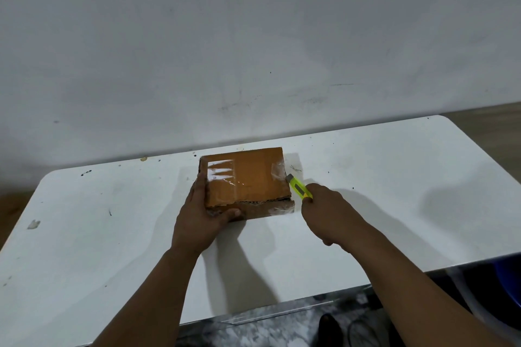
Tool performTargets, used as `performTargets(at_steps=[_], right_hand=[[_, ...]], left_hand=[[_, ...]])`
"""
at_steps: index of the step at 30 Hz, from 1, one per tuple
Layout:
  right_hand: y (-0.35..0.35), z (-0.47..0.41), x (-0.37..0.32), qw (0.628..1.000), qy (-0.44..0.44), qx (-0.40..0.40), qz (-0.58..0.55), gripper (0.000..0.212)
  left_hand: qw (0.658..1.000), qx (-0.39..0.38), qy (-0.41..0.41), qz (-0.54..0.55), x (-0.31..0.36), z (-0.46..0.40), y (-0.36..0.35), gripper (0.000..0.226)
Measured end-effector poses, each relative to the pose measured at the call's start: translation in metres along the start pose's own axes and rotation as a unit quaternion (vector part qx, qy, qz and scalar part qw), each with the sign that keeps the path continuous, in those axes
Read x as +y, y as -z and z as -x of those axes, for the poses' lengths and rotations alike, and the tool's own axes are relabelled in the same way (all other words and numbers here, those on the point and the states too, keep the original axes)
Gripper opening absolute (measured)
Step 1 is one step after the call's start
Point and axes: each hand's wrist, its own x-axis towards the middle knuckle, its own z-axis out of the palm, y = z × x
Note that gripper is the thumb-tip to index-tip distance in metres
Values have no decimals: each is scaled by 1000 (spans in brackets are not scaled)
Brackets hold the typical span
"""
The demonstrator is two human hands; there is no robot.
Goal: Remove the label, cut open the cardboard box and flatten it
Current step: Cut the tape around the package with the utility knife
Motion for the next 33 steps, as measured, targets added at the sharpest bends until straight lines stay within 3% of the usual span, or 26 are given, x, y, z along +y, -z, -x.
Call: performTargets(at_steps=[6, 11, 15, 17, 20, 22, 24, 27, 30, 33], right_hand=[[19, -4, -17, 999, -18, -33, 37, 15], [25, -10, -32, 989, -3, -40, 143, 12], [29, -22, -19, 986, -89, -77, -117, 8], [33, -24, -9, 976, -115, -93, -162, 10], [29, -22, -5, 996, -44, -66, -41, 20], [20, -19, -12, 992, 18, -19, 127, 15], [14, -20, -22, 983, 30, 3, 179, 9], [20, -28, -24, 998, -16, -33, 52, 7], [32, -33, -10, 986, -86, -84, -116, 12], [41, -32, 4, 975, -101, -94, -174, 7]], left_hand=[[1000, -4, -10, -12, -2, -2, 0, 122], [1000, -2, 0, -23, -4, -2, -1, 124], [1000, 0, 11, -17, -6, -3, -1, 122], [1000, -7, 18, -20, -8, -4, 0, 121], [999, -16, 15, -37, -10, -5, 0, 118], [999, -18, 13, -43, -10, -5, 0, 118], [998, -19, 7, -53, -10, -5, 1, 119], [998, -19, 12, -52, -10, -5, 1, 120], [999, -26, 21, -37, -11, -6, 1, 116], [999, -39, 19, -13, -10, -8, 4, 117]])
